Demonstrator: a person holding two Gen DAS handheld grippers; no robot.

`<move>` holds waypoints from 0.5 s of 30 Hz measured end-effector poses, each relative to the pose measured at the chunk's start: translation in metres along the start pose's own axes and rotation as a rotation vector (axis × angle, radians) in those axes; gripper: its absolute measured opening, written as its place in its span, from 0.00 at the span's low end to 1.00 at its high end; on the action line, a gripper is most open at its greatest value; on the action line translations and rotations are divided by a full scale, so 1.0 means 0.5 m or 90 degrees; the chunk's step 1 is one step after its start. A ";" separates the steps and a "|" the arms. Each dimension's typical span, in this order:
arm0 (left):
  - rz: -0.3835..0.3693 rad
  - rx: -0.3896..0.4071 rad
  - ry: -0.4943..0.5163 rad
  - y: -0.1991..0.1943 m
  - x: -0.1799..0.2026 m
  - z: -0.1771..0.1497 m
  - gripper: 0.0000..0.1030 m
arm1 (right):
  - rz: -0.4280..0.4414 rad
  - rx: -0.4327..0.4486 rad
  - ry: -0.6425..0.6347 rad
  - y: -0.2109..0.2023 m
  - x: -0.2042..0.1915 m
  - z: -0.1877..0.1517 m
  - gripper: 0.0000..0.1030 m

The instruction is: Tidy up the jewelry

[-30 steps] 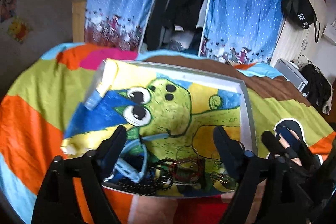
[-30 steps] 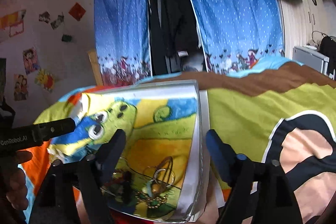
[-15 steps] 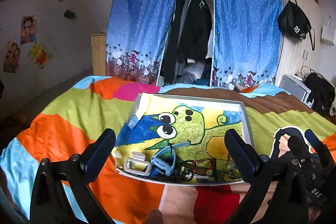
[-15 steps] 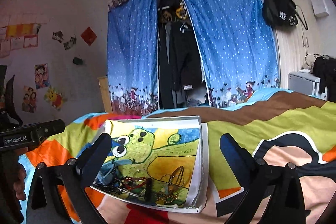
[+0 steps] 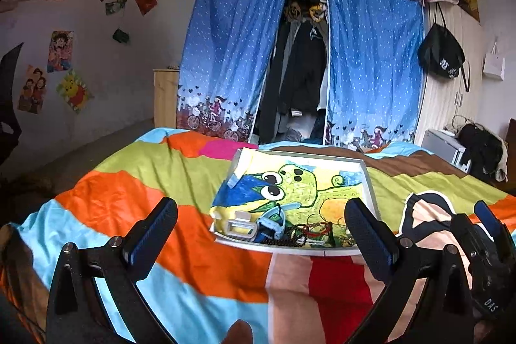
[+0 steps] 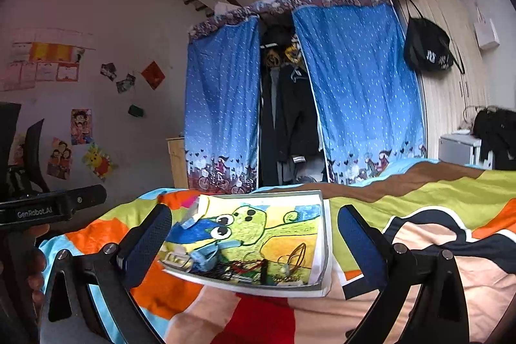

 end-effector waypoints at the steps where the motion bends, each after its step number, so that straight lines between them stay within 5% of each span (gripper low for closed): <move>1: -0.002 0.002 -0.002 -0.009 -0.002 -0.001 0.99 | 0.003 0.002 -0.003 -0.017 -0.012 -0.001 1.00; 15: 0.020 0.018 0.021 -0.215 -0.041 -0.101 0.99 | -0.019 -0.044 0.011 -0.159 -0.088 -0.060 1.00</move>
Point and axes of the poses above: each gripper's, at about its wrist camera, not at the fingertips, and y roughly the way its jaws point, x to its right, z to its top, the point moved 7 cm from there along y, roughly the way its jaws point, and after that the axes turned 2 degrees about -z, right-handed, at the moved point
